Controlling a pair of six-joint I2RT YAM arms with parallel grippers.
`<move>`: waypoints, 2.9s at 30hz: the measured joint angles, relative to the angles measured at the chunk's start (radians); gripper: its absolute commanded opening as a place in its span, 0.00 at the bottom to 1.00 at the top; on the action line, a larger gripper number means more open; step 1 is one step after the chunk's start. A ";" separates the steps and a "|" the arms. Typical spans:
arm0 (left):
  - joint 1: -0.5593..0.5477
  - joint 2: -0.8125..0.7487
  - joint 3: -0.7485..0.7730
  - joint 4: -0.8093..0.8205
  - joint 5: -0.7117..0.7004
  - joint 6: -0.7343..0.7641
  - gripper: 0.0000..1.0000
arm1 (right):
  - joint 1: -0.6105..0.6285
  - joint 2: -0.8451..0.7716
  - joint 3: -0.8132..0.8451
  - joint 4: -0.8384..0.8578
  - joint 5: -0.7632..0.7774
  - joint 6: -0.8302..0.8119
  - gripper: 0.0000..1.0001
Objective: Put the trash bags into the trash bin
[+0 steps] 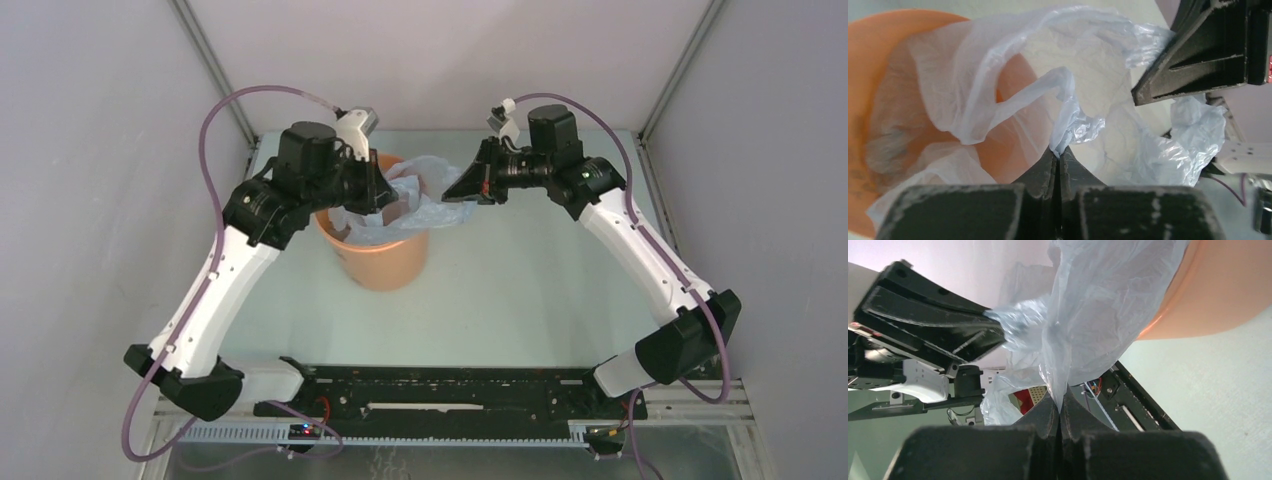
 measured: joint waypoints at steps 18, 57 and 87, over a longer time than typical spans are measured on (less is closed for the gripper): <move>0.436 -0.512 -0.302 0.237 -0.367 -0.316 0.00 | -0.036 -0.005 -0.050 -0.111 0.200 -0.185 0.04; 0.562 -0.190 -0.837 0.912 0.024 -0.604 0.00 | 0.025 0.103 -0.076 -0.071 0.153 -0.182 0.26; 0.123 -0.434 -0.603 0.578 -0.197 -0.653 0.00 | -0.314 -0.217 0.072 -0.611 0.297 -0.461 0.81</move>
